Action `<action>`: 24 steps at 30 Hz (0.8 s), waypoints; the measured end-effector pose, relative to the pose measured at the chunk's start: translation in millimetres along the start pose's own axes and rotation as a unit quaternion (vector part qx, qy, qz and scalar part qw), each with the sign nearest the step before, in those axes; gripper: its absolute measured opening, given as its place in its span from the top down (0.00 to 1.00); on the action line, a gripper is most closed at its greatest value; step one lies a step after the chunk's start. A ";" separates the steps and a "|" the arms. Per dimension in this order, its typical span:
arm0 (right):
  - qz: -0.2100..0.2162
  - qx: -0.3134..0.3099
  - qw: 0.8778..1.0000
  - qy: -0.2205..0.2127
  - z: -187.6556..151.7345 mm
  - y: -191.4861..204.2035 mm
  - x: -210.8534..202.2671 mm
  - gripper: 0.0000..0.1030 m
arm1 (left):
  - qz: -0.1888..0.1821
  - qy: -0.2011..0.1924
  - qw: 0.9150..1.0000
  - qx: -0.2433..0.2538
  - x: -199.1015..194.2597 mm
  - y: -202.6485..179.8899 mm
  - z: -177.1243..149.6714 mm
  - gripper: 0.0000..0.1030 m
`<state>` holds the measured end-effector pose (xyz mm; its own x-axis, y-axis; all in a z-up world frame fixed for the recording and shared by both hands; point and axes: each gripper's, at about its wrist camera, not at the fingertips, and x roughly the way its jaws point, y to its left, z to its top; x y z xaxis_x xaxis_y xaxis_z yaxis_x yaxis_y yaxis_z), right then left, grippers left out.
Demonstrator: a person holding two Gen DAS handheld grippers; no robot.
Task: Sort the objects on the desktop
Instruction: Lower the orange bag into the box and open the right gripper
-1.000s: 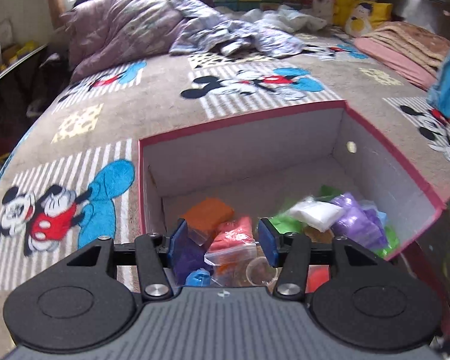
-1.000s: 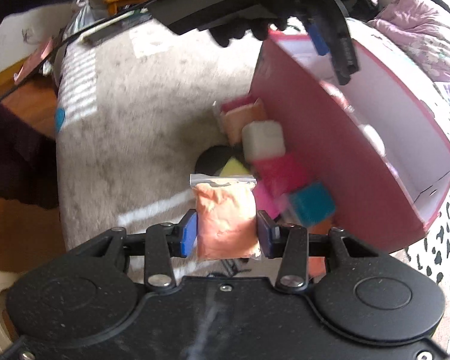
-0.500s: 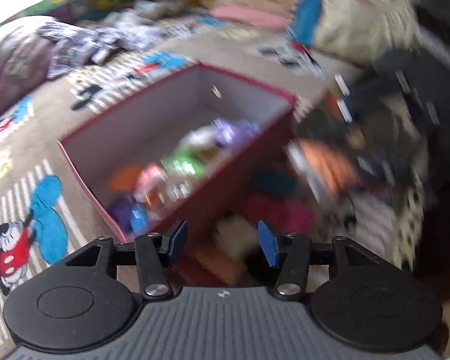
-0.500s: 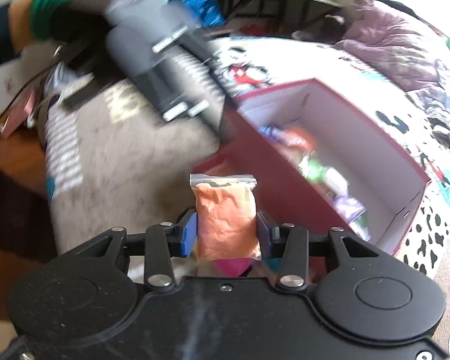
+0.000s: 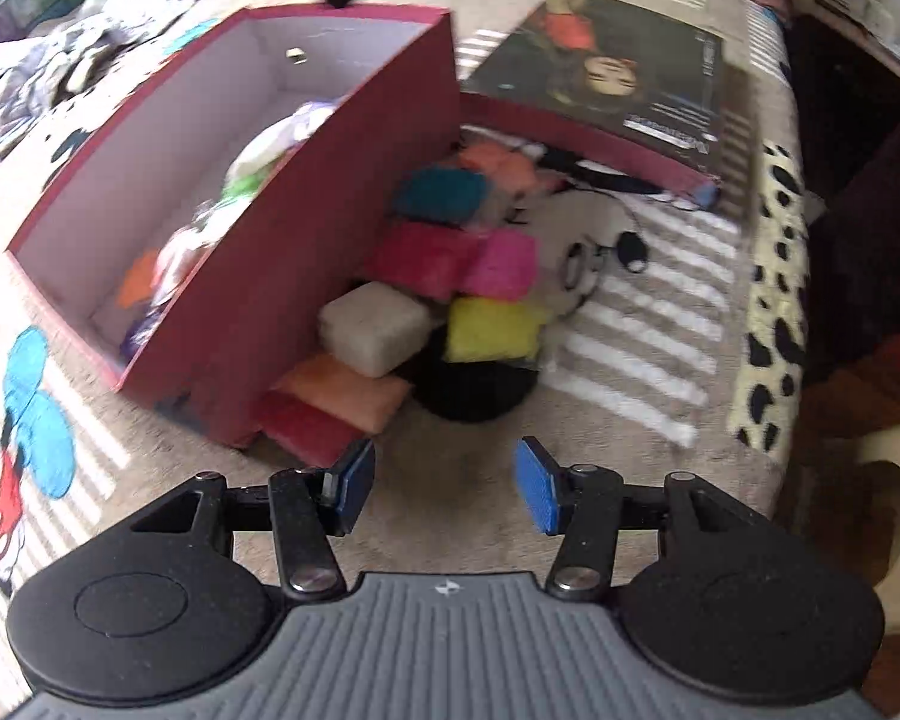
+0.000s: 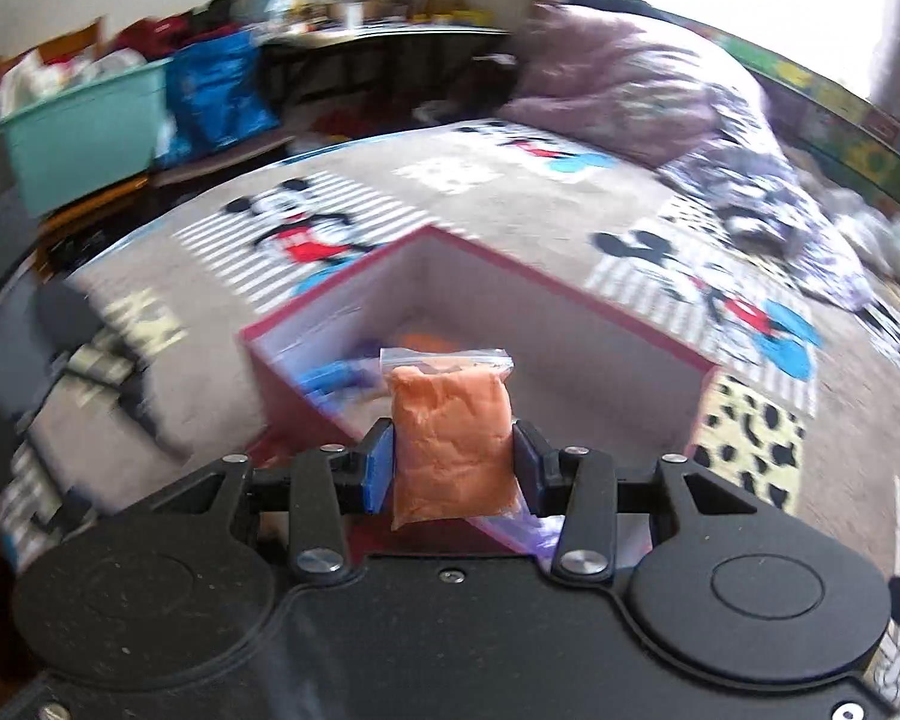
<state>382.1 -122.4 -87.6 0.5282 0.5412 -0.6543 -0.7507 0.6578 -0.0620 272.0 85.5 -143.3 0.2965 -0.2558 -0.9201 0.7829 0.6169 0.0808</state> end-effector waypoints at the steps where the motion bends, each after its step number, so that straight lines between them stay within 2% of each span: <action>1: -0.006 0.006 1.000 0.000 1.4 -4.5 2.5 0.60 | -0.002 0.001 1.000 0.006 0.4 -2.5 1.2 0.51; 5: -0.025 0.037 0.999 0.004 2.5 -17.6 19.3 0.60 | -0.007 0.004 1.000 0.010 2.5 -4.7 4.9 0.51; 13: -0.057 0.036 0.996 0.058 -7.1 -30.4 62.1 0.60 | -0.004 0.019 1.000 -0.006 16.1 3.4 4.4 0.51; 17: -0.062 0.046 0.994 0.074 -10.7 -37.4 80.0 0.60 | -0.008 0.023 1.000 -0.013 21.8 6.4 3.3 0.51; 24: -0.062 0.053 0.994 0.077 -12.4 -36.0 90.1 0.59 | -0.005 0.029 0.999 -0.019 32.0 10.2 4.0 0.51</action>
